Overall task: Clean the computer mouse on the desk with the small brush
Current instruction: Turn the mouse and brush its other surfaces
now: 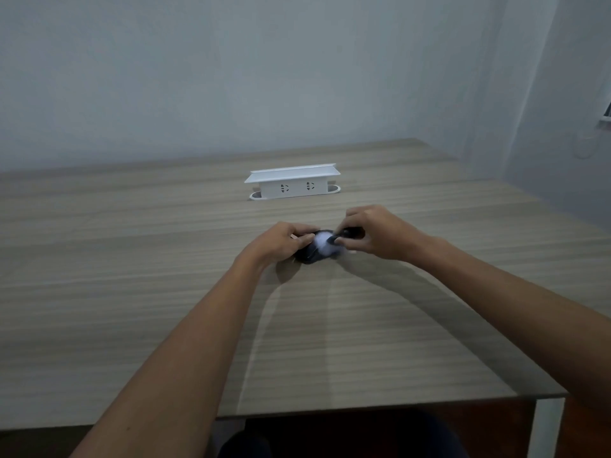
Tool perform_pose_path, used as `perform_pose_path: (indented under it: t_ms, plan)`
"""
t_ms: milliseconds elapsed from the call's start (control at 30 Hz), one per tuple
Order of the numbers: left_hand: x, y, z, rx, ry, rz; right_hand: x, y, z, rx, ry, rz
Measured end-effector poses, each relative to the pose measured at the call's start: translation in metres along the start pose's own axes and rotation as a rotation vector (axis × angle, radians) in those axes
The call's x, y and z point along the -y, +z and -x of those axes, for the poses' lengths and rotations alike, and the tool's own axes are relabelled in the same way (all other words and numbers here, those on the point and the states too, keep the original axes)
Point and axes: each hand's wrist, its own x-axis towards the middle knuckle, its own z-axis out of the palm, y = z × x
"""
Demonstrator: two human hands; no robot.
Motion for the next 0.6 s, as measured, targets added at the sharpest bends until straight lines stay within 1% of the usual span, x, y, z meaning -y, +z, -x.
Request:
perform_pose_path:
  t_ms: [100,200,267,333,500,600]
  plan:
    - [0.0,0.001,0.0,-0.005,-0.027,0.024,-0.018,-0.006,0.001,-0.038,0.093,0.112]
    - [0.003,0.001,-0.003,-0.008,-0.025,0.017,-0.012,-0.01,0.003,-0.086,0.066,0.019]
    - [0.003,0.0,-0.003,-0.011,-0.027,0.005,-0.001,-0.008,0.005,-0.055,0.032,-0.076]
    - [0.003,0.001,-0.003,-0.017,-0.023,0.013,0.002,-0.006,0.005,-0.032,0.046,-0.134]
    - [0.0,0.003,-0.002,-0.024,-0.031,0.029,-0.02,-0.01,0.006,-0.064,0.153,0.008]
    - [-0.003,0.0,-0.001,-0.009,-0.038,-0.005,-0.023,-0.012,0.008,-0.116,0.188,-0.011]
